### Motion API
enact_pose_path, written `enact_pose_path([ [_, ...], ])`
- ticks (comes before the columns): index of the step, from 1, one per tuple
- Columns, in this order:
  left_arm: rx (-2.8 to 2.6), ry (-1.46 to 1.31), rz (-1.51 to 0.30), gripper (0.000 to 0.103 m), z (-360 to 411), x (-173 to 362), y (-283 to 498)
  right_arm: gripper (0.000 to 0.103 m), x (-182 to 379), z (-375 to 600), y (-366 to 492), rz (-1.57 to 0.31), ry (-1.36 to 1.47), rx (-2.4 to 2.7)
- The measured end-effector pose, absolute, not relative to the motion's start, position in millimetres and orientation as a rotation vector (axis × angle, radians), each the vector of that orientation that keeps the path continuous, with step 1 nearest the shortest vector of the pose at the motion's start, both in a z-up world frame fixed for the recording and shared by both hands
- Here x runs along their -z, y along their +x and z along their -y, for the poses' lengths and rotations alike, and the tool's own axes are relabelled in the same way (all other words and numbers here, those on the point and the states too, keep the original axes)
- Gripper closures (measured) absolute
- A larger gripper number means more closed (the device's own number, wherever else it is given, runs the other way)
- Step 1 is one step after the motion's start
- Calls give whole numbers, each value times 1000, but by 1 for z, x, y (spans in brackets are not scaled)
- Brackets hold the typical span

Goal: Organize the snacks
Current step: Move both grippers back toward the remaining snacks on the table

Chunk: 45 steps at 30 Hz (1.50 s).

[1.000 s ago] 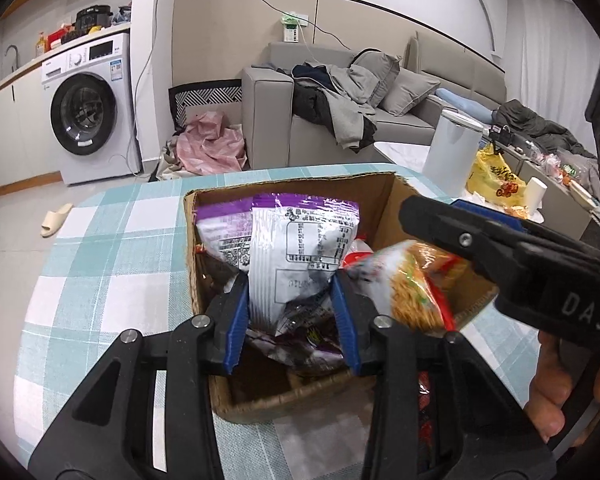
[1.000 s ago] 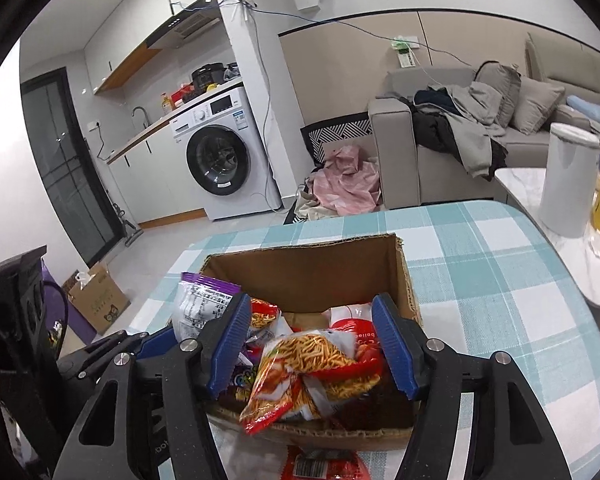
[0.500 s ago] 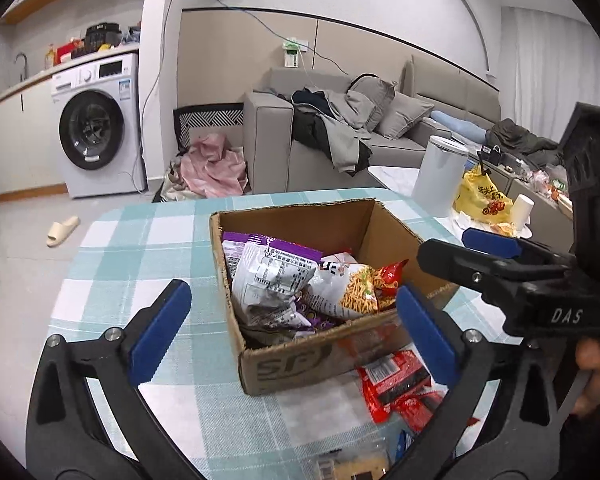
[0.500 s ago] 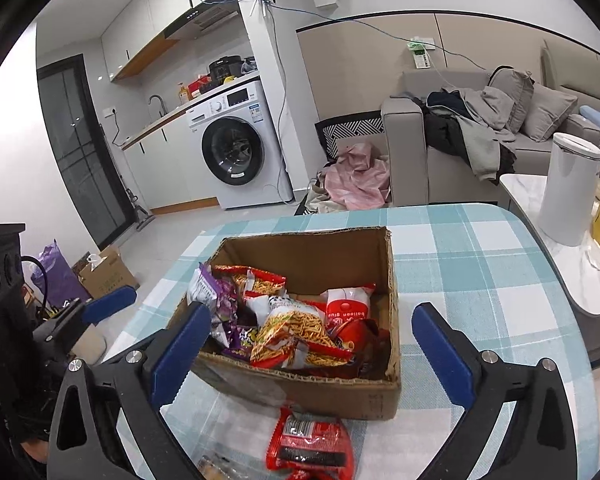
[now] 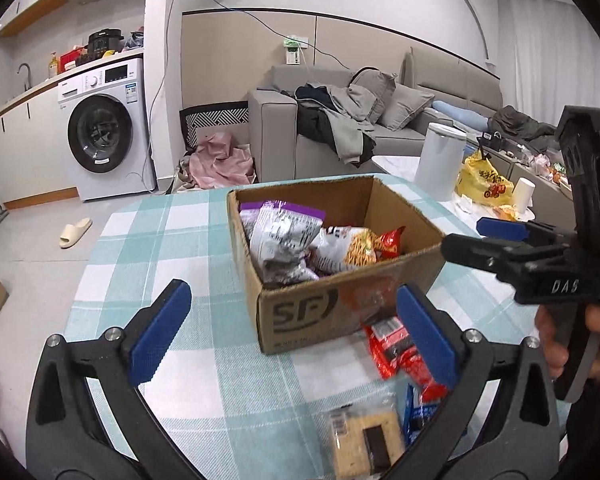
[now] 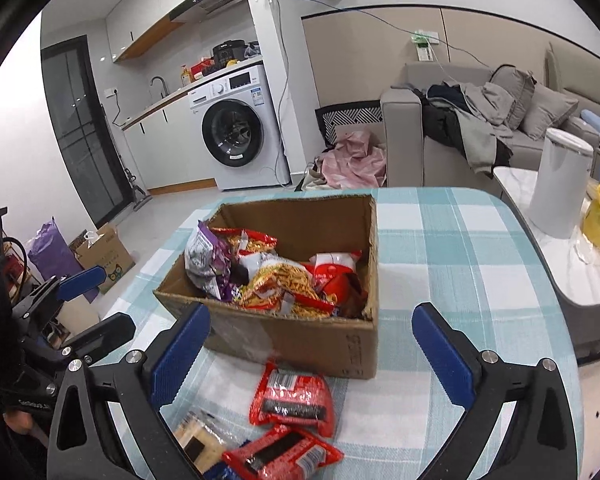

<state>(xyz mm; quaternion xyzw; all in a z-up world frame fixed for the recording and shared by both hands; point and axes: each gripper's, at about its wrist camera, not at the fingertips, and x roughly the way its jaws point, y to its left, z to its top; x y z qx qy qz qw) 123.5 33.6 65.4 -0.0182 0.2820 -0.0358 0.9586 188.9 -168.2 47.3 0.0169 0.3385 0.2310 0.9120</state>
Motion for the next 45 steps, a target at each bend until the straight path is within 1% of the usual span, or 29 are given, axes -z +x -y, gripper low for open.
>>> enact_pose_path([
  [16, 74, -57, -625, 1, -34, -49, 97, 1, -14, 182, 153, -826, -2, -463],
  [26, 70, -37, -673, 1, -28, -30, 88, 1, 3, 178, 145, -897, -63, -484],
  [36, 96, -15, -724, 1, -16, -5, 91, 0, 11, 170, 143, -926, -109, -513],
  [45, 104, 21, -782, 1, -5, 17, 99, 0, 31, 155, 145, -979, -138, -529],
])
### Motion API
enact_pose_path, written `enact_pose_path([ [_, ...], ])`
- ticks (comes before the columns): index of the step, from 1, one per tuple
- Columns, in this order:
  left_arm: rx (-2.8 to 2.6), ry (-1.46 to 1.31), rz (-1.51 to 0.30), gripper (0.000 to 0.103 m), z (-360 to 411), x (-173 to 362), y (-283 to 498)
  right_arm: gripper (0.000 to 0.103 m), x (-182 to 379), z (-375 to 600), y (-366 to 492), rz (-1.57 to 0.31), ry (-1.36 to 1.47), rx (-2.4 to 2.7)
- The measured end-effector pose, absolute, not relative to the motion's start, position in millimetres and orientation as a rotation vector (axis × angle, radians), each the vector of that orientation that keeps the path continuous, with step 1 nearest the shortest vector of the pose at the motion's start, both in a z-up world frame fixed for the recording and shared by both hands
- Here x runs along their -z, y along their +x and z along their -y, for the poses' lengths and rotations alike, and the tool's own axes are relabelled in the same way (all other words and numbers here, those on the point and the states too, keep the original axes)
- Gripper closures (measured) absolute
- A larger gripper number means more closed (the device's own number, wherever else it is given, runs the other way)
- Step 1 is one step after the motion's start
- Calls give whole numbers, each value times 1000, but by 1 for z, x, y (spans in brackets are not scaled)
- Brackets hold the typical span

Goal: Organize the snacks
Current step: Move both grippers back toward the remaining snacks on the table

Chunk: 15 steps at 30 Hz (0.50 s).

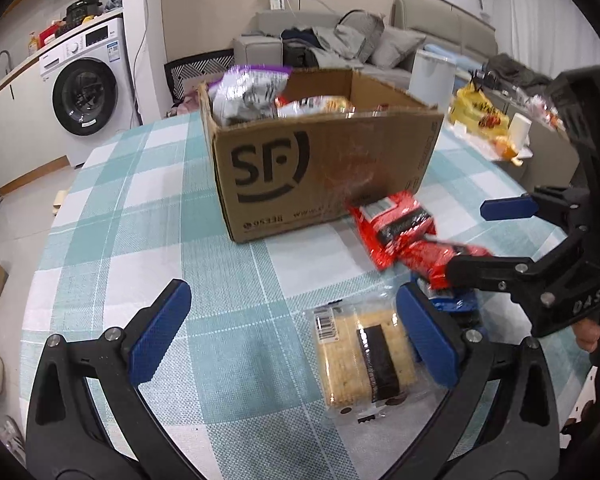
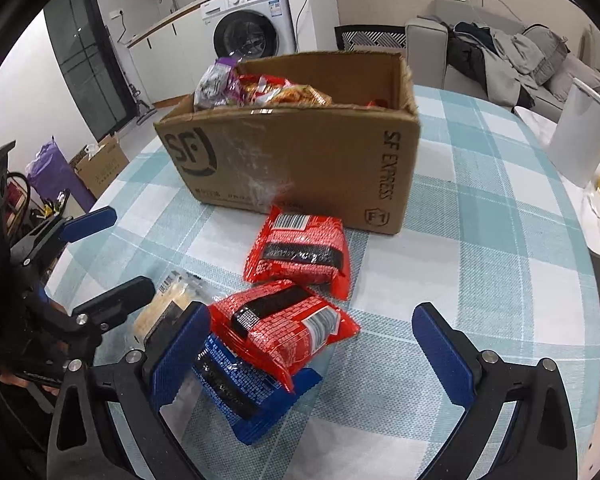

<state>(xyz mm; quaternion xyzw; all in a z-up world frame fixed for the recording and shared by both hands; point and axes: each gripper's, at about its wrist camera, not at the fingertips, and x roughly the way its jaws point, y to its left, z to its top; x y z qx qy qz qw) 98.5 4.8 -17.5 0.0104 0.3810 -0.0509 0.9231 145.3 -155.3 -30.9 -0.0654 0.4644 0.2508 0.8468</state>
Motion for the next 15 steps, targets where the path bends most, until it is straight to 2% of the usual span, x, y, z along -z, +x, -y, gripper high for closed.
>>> enact_pose_path([
  [15, 170, 60, -893, 2, 9, 47, 108, 0, 44, 159, 151, -1023, -141, -531],
])
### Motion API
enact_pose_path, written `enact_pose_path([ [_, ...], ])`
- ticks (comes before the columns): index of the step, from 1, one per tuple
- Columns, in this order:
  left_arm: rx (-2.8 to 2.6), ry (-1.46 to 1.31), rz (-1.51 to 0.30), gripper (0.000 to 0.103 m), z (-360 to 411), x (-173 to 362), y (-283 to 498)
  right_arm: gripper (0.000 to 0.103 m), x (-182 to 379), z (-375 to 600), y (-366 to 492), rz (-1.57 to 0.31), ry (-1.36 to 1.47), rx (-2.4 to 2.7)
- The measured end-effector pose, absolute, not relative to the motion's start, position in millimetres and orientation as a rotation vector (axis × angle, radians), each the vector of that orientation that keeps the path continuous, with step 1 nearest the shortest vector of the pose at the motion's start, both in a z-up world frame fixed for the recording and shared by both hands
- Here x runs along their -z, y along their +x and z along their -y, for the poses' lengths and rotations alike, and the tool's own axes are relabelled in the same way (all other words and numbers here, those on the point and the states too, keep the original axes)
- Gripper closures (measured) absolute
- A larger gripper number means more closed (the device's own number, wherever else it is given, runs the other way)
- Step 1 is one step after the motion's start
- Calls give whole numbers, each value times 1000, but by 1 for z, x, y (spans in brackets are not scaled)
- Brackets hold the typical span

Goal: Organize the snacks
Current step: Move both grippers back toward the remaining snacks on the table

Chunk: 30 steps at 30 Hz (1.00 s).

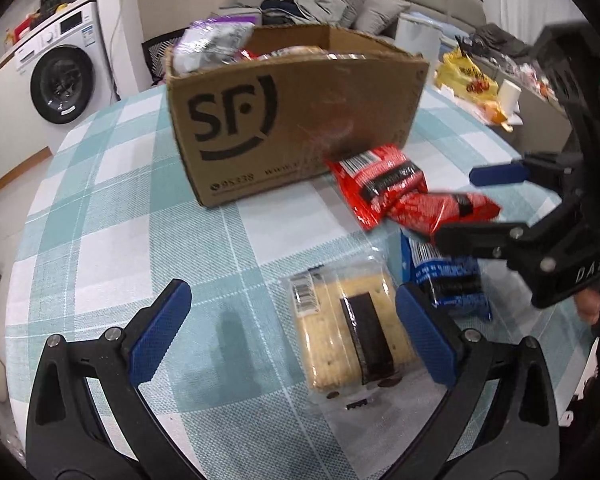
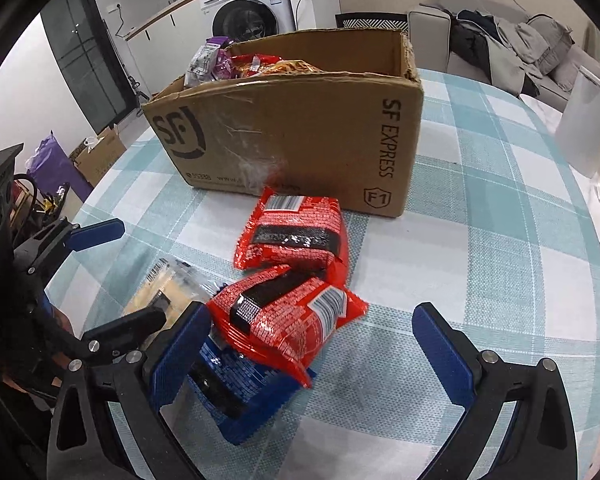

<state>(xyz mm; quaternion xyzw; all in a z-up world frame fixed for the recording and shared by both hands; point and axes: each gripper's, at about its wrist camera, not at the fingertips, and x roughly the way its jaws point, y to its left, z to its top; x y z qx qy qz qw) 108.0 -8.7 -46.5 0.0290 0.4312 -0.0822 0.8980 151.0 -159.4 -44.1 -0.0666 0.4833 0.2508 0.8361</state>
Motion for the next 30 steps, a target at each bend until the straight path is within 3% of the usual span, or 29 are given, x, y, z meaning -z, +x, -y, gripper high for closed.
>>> enact_pose_path([
  [30, 173, 43, -966, 1, -8, 68, 118, 1, 55, 166, 159, -1065, -131, -487],
])
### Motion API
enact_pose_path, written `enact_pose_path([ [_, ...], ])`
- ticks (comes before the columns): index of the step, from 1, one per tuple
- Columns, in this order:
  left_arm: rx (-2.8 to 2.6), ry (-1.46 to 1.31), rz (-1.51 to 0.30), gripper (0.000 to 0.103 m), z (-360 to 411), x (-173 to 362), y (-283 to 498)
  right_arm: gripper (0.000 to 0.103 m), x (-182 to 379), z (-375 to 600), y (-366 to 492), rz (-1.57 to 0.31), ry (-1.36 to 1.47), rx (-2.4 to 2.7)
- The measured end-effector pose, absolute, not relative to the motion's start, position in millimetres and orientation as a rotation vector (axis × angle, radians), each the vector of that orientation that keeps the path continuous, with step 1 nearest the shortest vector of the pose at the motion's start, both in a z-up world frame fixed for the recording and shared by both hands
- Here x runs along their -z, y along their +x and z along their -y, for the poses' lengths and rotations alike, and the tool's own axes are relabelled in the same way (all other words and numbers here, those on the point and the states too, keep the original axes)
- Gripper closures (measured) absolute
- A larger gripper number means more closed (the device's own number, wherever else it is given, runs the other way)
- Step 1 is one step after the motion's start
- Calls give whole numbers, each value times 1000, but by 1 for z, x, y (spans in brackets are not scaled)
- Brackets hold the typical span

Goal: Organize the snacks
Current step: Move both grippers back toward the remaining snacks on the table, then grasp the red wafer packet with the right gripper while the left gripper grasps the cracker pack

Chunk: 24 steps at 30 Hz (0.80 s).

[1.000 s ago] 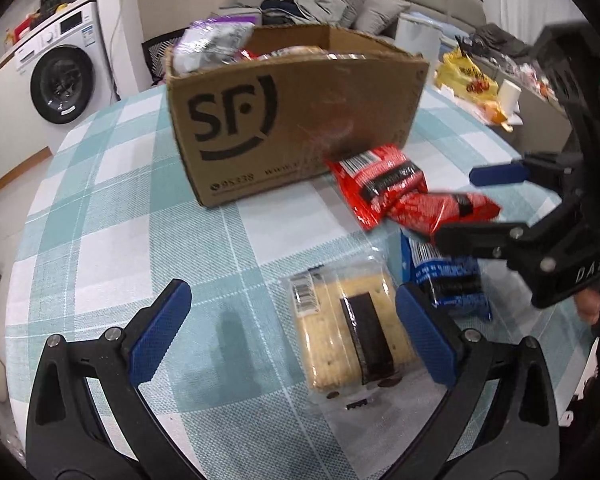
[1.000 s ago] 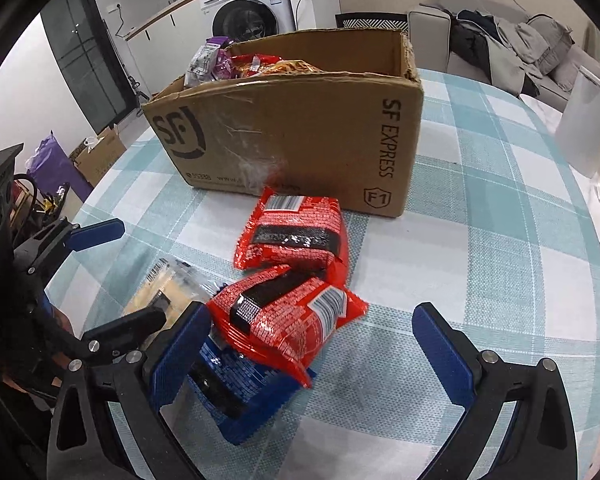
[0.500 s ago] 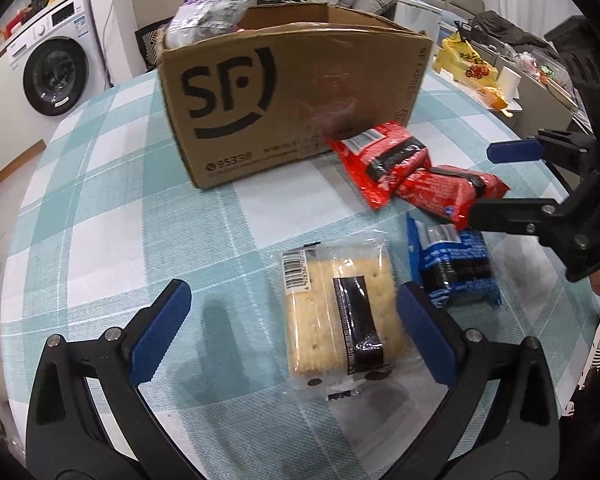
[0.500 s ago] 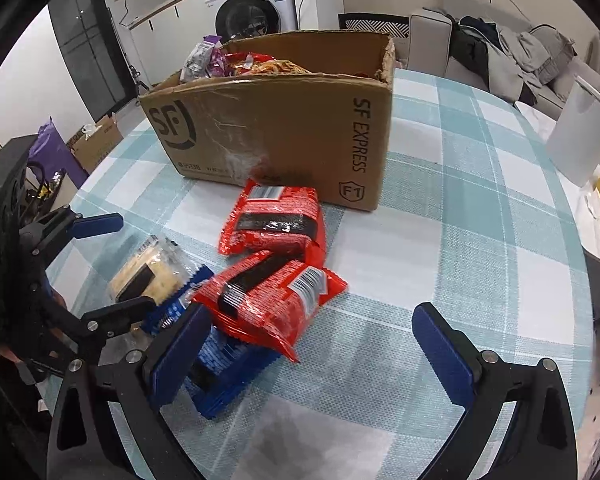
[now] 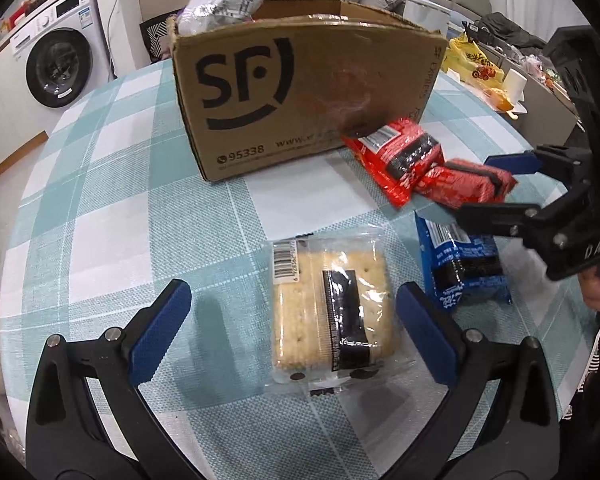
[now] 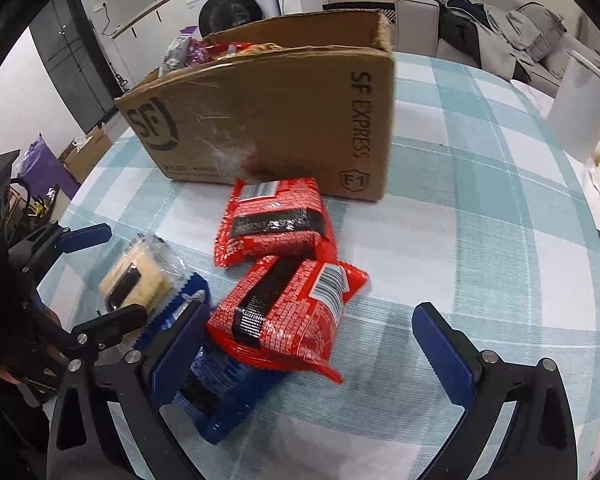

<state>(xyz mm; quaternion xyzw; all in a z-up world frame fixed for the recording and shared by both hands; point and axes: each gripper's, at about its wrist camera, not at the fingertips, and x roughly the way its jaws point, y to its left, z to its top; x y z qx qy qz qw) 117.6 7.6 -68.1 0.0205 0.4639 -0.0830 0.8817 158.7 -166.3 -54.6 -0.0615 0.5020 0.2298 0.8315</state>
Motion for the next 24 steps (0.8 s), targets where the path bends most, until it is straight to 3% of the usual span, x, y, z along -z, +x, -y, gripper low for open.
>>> enact_pose_path([
  [17, 173, 59, -981, 1, -3, 78, 120, 2, 60, 189, 157, -1076, -224, -486],
  [24, 173, 59, -979, 1, -2, 78, 120, 12, 54, 197, 155, -1065, -167, -504],
])
